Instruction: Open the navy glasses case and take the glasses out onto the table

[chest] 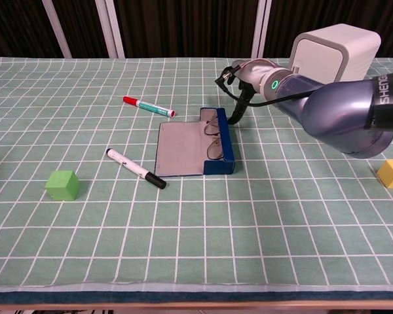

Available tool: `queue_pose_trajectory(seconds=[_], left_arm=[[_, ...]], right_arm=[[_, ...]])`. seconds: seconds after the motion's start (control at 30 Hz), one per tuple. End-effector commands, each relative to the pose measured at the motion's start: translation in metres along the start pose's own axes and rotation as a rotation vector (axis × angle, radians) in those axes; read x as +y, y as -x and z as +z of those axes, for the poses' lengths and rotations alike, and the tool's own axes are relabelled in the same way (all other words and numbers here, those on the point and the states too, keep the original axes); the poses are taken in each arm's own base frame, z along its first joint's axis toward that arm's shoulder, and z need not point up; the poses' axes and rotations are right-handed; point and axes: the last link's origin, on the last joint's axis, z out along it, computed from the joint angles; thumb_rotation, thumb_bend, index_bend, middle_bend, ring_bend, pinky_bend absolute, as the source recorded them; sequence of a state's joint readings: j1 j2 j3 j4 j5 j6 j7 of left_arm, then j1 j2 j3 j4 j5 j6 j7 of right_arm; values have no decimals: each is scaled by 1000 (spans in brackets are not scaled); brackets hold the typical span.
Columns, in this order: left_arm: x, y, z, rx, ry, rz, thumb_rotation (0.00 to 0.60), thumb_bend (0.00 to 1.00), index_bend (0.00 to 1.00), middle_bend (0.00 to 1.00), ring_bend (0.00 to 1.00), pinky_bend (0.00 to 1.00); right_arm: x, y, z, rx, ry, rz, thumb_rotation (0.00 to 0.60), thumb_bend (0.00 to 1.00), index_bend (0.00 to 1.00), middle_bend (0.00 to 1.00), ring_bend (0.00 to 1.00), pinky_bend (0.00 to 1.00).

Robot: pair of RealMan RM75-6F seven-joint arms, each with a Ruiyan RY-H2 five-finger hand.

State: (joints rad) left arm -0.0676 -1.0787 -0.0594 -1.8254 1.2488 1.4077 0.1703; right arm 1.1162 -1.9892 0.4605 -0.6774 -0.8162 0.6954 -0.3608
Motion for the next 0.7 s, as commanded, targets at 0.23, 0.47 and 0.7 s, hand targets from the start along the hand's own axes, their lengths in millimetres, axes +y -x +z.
queue_pose_trajectory(seconds=[0.23, 0.47, 0.7], left_arm=[[1, 1, 0, -4, 4, 0, 600, 456, 47, 0, 0, 0], [1, 0, 0, -6, 10, -4, 600, 457, 47, 0, 0, 0], [2, 0, 0, -4, 14, -8, 600, 456, 48, 0, 0, 0]], right_arm=[[15, -16, -12, 73, -36, -25, 600, 125, 196, 180, 222, 229], [41, -35, -50, 85, -75, -61, 600, 132, 177, 149, 213, 229], [60, -49, -103, 13, -127, -141, 600, 132, 178, 95, 194, 229]])
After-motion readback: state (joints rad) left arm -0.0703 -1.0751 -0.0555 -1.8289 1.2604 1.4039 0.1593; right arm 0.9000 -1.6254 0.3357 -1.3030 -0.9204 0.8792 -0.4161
